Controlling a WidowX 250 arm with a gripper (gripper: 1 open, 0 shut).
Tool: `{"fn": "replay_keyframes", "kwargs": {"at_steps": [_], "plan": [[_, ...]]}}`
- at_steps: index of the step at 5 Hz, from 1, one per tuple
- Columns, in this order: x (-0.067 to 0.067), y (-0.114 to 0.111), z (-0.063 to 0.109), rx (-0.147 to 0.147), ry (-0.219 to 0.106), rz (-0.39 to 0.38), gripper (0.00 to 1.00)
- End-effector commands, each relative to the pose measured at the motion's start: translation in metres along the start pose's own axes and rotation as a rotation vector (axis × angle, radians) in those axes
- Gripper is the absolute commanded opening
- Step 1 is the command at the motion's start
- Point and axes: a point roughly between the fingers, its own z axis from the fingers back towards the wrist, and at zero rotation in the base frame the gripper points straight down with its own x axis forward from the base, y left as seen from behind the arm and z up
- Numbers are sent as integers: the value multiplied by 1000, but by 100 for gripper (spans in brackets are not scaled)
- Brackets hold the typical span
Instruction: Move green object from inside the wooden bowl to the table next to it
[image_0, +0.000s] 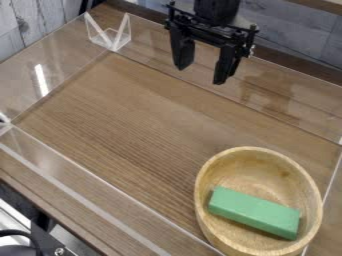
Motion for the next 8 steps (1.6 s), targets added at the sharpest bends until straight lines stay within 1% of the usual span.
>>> {"fn": "replay_keyframes", "kwargs": {"at_steps": [1, 2, 3, 4, 5, 6, 7, 8], "plan": [[-8, 4, -12, -1, 27, -60, 100], [-27, -12, -22, -5, 40, -221, 100], [-45, -36, -27, 7, 23, -387, 100], [-59, -69, -32, 18, 2, -616, 100], [-72, -95, -38, 25, -53, -810, 100], [-82, -95, -44, 45, -129, -873, 0], [-83, -88, -47, 67, -164, -831, 100], [-76, -88, -57, 72, -185, -846, 100]]}}
